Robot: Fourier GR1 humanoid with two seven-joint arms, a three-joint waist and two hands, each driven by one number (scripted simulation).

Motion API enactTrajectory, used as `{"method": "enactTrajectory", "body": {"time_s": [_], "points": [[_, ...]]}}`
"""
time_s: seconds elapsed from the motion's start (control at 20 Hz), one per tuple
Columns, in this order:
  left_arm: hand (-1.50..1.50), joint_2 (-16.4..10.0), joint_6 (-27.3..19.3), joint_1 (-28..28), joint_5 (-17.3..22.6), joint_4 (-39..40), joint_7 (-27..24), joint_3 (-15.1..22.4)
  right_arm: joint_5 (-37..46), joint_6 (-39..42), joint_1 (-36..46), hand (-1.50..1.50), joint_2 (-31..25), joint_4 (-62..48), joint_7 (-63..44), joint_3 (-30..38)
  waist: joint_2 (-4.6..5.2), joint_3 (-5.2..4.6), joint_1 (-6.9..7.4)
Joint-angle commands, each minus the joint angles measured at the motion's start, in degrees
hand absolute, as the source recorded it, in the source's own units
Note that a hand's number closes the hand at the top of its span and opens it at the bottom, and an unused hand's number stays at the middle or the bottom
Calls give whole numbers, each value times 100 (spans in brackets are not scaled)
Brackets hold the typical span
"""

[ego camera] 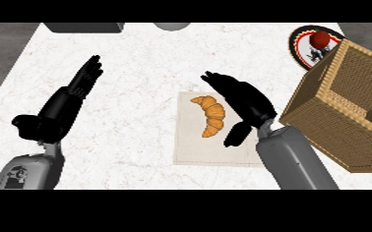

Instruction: Pick the croissant from the placemat and place it in the basket

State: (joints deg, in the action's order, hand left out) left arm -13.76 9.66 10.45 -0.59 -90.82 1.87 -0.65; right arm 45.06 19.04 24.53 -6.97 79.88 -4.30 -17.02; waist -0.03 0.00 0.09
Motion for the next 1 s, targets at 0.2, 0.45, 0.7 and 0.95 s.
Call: {"method": "enactTrajectory", "body": {"time_s": [0.2, 0.45, 0.7, 0.95], "points": [[0, -18, 240, -418, 11, -451, 55, -161, 393, 332, -48, -150, -37, 250, -219, 124, -4, 0, 10], [0, 142, 208, 67, -41, -39, 109, -278, 881, -102, 104, -150, 388, -524, -58, -18, 5, 0, 3], [0, 350, 96, 261, -328, 564, -306, -137, 1184, -406, 252, -150, 682, -1033, -199, -228, 12, -1, -10], [0, 254, 250, 12, -277, -14, -119, -222, 1357, -834, 482, -150, 650, -2052, 304, 224, 11, 1, 21]]}}
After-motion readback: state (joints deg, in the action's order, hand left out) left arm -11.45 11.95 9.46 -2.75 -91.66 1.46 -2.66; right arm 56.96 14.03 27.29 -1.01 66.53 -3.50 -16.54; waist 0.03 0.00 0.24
